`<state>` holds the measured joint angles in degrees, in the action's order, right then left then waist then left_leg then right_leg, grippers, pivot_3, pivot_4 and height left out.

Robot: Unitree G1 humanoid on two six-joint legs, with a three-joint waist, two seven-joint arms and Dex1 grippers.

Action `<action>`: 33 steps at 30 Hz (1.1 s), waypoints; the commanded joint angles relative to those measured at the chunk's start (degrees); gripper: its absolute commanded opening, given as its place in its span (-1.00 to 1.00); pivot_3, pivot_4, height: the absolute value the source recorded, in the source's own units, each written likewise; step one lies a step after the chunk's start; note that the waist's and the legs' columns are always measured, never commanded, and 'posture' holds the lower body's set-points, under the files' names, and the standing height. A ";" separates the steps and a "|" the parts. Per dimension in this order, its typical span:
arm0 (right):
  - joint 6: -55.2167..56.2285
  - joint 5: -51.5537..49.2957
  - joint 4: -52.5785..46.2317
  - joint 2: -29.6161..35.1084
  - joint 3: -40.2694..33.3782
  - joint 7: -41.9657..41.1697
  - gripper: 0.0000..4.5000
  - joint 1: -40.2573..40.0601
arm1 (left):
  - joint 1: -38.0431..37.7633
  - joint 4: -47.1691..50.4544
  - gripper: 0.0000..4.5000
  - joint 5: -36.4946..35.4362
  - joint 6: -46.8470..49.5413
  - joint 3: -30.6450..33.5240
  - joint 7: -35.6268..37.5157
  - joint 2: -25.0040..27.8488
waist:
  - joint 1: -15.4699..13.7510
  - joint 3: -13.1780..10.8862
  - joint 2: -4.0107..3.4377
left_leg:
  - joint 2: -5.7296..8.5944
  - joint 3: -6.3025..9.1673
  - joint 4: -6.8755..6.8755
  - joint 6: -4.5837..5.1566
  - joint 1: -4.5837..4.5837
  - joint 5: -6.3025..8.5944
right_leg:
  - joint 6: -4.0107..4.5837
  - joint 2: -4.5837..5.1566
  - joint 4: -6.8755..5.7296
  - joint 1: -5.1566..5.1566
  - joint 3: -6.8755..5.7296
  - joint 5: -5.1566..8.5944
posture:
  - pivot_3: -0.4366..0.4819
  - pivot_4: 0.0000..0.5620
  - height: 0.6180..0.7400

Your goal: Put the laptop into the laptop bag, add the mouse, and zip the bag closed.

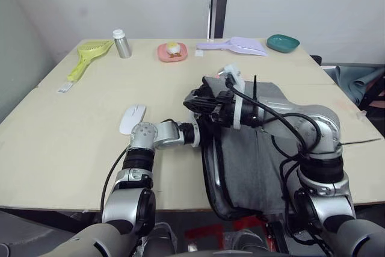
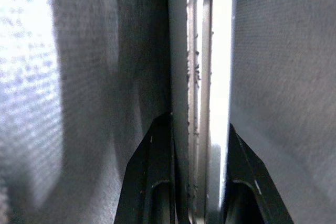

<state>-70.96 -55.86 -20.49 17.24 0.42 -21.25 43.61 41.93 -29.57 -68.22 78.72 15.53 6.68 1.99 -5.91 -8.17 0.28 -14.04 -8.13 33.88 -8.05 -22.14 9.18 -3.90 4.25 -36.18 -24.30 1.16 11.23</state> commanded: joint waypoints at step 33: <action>11.96 13.79 9.57 10.66 0.44 -16.74 -1.00 2.47 | 1.00 12.00 0.99 0.00 9.70 10.31 2.98 7.64 | 0.14 0.00 0.00 | 0.00 0.02 0.04 0.11 -0.05 -0.05 | 0.65 0.00 0.02 0.00 -0.02 0.33 | -0.05 -0.47 1.00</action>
<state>-60.41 -42.23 -9.59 27.28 3.02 -37.60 45.53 41.90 -20.97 -64.96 87.31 23.49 9.08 9.19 -5.77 -8.17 0.28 -14.04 -8.11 33.92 -7.94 -22.20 9.13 -3.24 4.25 -36.15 -24.30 1.13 11.56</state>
